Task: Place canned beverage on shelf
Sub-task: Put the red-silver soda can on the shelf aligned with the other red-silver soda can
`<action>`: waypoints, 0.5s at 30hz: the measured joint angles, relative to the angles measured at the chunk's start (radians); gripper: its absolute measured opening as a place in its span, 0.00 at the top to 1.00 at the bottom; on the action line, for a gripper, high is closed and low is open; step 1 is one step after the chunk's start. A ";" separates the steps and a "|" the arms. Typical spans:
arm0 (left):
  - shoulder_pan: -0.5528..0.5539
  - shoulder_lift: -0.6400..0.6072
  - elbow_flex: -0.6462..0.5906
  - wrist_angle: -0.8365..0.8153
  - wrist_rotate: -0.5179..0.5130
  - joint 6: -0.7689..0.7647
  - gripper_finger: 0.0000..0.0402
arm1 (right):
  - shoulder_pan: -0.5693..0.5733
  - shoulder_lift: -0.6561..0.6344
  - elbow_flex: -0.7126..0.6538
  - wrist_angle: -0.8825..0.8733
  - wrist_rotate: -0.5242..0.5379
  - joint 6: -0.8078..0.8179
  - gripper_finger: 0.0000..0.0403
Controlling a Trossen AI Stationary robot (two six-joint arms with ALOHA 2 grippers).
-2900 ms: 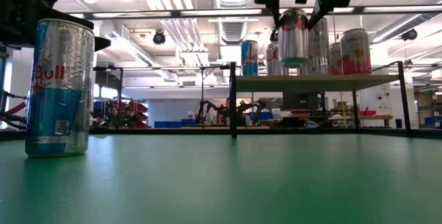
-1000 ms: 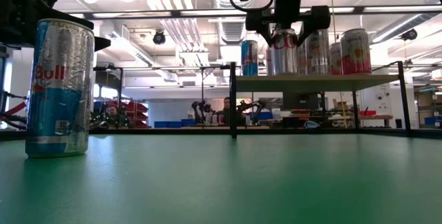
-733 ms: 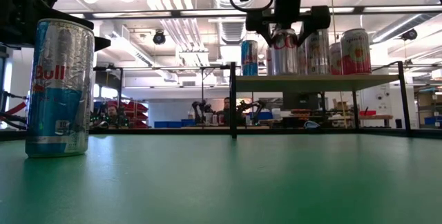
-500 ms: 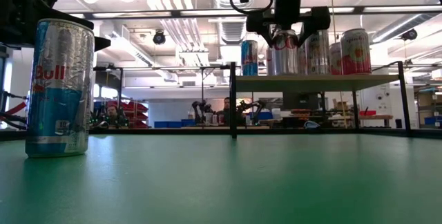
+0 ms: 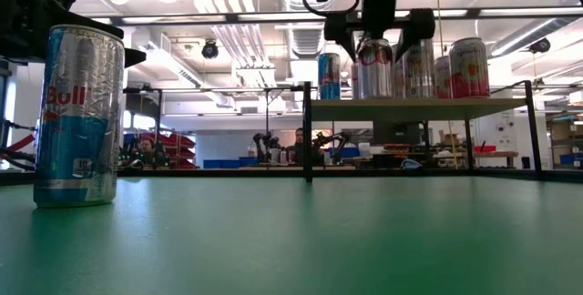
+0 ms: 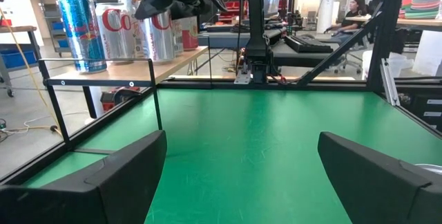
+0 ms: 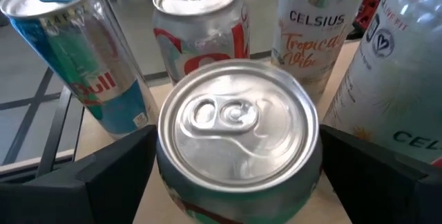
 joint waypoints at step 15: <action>0.000 0.000 0.000 0.000 0.000 0.000 0.10 | 0.003 0.000 0.000 0.006 -0.207 -0.043 0.06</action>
